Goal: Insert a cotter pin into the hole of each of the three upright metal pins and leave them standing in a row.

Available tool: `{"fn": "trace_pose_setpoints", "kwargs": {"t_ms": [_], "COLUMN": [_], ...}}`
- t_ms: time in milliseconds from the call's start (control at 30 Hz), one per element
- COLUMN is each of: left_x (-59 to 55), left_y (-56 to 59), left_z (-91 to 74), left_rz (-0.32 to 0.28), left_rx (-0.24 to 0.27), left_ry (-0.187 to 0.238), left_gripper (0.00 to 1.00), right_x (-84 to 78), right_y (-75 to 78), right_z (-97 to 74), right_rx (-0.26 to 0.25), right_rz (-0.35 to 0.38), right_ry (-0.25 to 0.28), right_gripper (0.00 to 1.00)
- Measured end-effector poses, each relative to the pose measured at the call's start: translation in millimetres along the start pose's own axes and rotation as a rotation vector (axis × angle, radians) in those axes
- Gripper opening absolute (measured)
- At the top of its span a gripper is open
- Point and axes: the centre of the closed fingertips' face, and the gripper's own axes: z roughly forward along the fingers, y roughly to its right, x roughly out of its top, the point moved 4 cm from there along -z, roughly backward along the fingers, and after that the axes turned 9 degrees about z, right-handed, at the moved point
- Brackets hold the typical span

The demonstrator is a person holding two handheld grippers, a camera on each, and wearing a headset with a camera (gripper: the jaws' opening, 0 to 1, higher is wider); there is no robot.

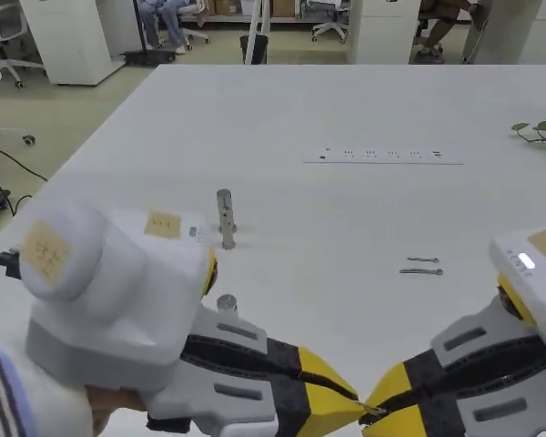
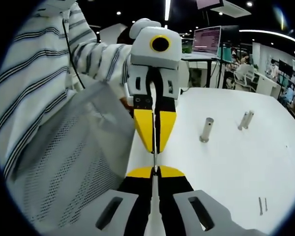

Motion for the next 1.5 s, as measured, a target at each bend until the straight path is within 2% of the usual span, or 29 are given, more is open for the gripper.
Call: {"fn": "trace_pose_setpoints", "kwargs": {"t_ms": [100,300,433,567,667,733,833,900,1000,1033,1133,1200,1333,1400,1500], "left_x": [-6.7,-9.3,-10.1,-10.8,-12.7,-16.3,-19.6,-21.7,-24.2,-25.4,-30.5,-34.9,-46.7,-52.2,-64.3], "left_y": [0.2,-0.1,-1.5,-2.9,-9.3,-18.3,-30.2,-42.8,-56.0,-63.1,-75.9,-81.8,-93.4,-97.0,-99.6], "left_z": [1.3,2.7,1.7,-0.8,-6.4,-15.9,-27.9,-37.9,-49.2,-53.9,-62.1,-65.2,-68.4,-68.6,-64.2], "left_rz": [0.014,0.03,0.015,0.025,0.033,0.022,0.028,0.047,0.052,0.05,0.054,0.062,0.043,0.029,0.007], "left_rx": [-0.016,-0.03,-0.021,-0.005,0.035,0.078,0.139,0.207,0.282,0.328,0.401,0.43,0.492,0.509,0.504], "left_ry": [-0.033,-0.056,-0.046,-0.037,-0.037,-0.043,-0.045,-0.05,-0.046,-0.042,-0.045,-0.055,-0.069,-0.072,-0.092], "left_gripper": [0.01,0.01,0.01,0.01,0.07,0.09,0.11,0.14,0.16,0.17,0.22,0.24,0.27,0.31,0.33], "right_x": [0.0,-1.8,-1.3,-0.1,2.1,3.8,1.8,0.1,0.3,0.5,2.5,1.8,2.9,3.2,3.7], "right_y": [-1.4,-1.3,0.8,4.7,9.6,15.4,23.6,27.8,34.5,35.3,44.1,50.2,57.3,61.5,68.6], "right_z": [0.7,2.3,2.3,3.8,6.2,7.8,9.4,11.5,14.2,14.5,17.1,18.2,21.0,22.6,26.0], "right_rx": [0.011,0.018,0.005,-0.006,-0.023,-0.042,-0.084,-0.103,-0.137,-0.141,-0.185,-0.215,-0.238,-0.254,-0.276], "right_rz": [-0.012,-0.022,-0.028,-0.027,-0.025,-0.028,-0.026,-0.03,-0.011,-0.009,0.019,0.051,0.075,0.092,0.125], "right_ry": [-0.014,-0.048,-0.048,-0.035,-0.03,-0.032,-0.068,-0.082,-0.083,-0.083,-0.082,-0.091,-0.081,-0.083,-0.095], "right_gripper": [0.04,0.04,0.03,0.03,0.03,0.03,0.03,0.03,0.03,0.03,0.03,0.03,0.03,0.03,0.03]}}
